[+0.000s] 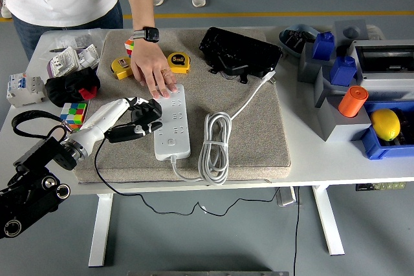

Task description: Put the plug near the board,insert it into the board,press the button,pull the plug out

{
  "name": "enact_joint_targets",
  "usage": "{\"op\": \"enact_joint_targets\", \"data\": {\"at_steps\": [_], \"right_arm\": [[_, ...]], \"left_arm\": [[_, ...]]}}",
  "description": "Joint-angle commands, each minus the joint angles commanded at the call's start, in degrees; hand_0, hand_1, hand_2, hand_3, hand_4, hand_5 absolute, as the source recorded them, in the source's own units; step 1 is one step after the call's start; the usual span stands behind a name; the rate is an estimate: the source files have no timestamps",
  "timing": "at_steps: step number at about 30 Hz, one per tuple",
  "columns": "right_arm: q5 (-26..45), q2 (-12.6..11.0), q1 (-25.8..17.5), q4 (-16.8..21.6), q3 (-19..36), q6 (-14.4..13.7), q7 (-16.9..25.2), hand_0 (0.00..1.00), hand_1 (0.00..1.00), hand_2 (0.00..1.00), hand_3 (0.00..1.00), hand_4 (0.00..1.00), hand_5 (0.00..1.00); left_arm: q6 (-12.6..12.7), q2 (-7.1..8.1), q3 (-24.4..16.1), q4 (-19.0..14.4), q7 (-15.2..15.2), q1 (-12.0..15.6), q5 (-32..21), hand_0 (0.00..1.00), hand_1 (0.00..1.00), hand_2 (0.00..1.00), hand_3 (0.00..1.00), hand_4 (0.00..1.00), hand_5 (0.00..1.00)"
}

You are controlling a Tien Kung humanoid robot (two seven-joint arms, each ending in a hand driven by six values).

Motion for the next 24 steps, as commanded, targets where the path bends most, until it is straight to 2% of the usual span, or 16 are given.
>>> {"op": "enact_joint_targets", "data": {"at_steps": [12,24], "right_arm": [[0.0,0.0,0.1,0.0,0.0,0.0,0.0,0.711,0.716,0.729,0.631,0.998,0.616],[0.0,0.0,0.1,0.0,-0.1,0.0,0.1,0.711,0.716,0.729,0.629,0.998,0.615]], "left_arm": [[-1.1,0.26,3.6,-1.0,1.1,-2.7,2.9,0.731,0.747,0.725,0.727,0.911,0.835],[-1.4,0.24,4.3,-0.9,1.2,-3.7,3.0,0.724,0.739,0.719,0.725,0.904,0.834]]}}
